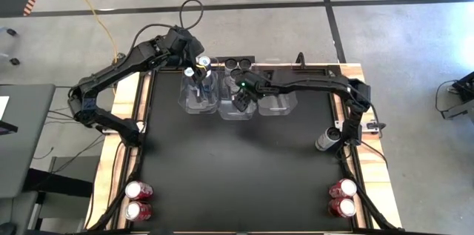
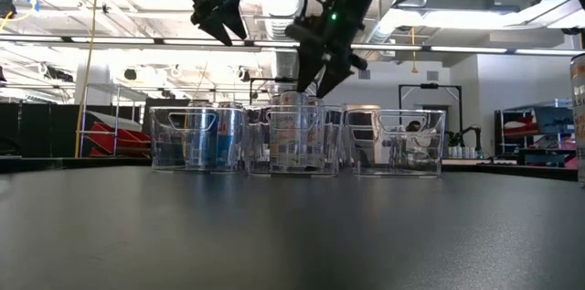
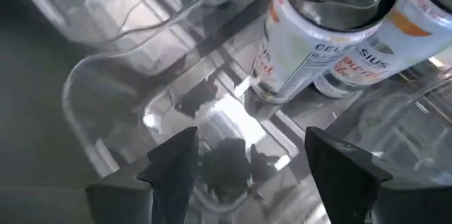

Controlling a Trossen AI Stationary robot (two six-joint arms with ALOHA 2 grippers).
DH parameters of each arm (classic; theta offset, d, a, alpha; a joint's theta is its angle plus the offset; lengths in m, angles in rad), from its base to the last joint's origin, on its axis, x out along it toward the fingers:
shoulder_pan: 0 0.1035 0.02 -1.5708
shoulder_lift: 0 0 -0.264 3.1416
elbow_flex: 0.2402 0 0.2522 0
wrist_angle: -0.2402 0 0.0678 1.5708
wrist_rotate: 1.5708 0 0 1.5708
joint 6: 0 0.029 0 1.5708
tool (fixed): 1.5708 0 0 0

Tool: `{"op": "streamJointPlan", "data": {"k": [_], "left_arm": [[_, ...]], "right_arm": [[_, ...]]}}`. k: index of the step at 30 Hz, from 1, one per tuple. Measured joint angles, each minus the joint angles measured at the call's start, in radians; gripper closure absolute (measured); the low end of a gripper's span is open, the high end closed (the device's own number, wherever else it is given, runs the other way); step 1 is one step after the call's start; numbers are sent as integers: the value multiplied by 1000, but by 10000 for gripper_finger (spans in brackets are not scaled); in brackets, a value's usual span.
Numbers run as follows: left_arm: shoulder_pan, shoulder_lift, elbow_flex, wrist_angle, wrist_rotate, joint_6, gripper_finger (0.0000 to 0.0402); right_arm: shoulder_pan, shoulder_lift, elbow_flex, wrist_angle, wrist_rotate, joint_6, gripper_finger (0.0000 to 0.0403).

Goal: Sort soda cans
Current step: Put the top white-yellow soda can into the center transparent bin

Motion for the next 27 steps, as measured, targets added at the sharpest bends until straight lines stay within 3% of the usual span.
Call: {"op": "streamJointPlan", "data": {"k": [4, 16, 27], "left_arm": [[0, 0, 0, 0, 0, 0, 6], [0, 0, 0, 0, 4, 2, 6], [0, 0, 0, 0, 6, 2, 6]], "right_arm": [[-7, 0, -61, 79, 12, 53, 158], [-89, 1, -179, 245, 73, 133, 319], [-93, 1, -221, 411, 37, 95, 343]]}}
